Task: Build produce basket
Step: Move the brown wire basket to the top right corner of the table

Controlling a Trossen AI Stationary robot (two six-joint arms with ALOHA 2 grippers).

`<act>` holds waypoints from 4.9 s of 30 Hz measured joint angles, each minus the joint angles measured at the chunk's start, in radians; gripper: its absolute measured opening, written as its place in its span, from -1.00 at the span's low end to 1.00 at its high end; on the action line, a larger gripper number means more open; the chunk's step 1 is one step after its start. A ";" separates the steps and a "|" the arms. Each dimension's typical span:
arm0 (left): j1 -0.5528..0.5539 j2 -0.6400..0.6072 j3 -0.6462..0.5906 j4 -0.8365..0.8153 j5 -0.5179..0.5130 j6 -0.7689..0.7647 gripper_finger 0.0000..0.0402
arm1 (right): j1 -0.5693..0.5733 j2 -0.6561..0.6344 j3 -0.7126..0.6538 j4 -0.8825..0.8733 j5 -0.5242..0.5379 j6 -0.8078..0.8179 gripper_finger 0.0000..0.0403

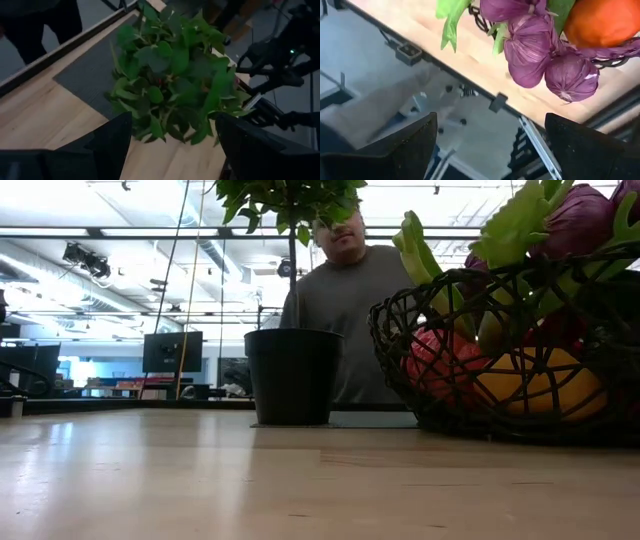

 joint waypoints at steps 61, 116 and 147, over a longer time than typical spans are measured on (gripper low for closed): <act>-0.119 0.208 0.001 -0.014 -0.178 -0.294 0.45 | 0.122 0.414 -0.086 0.219 0.344 -0.617 0.08; -0.142 0.208 0.001 -0.014 -0.205 -0.274 0.45 | 0.013 0.390 -0.131 0.181 0.369 -0.834 0.21; -0.181 0.208 0.001 0.069 -0.205 -0.300 0.45 | 0.373 0.383 -0.131 0.269 0.025 -0.453 -0.68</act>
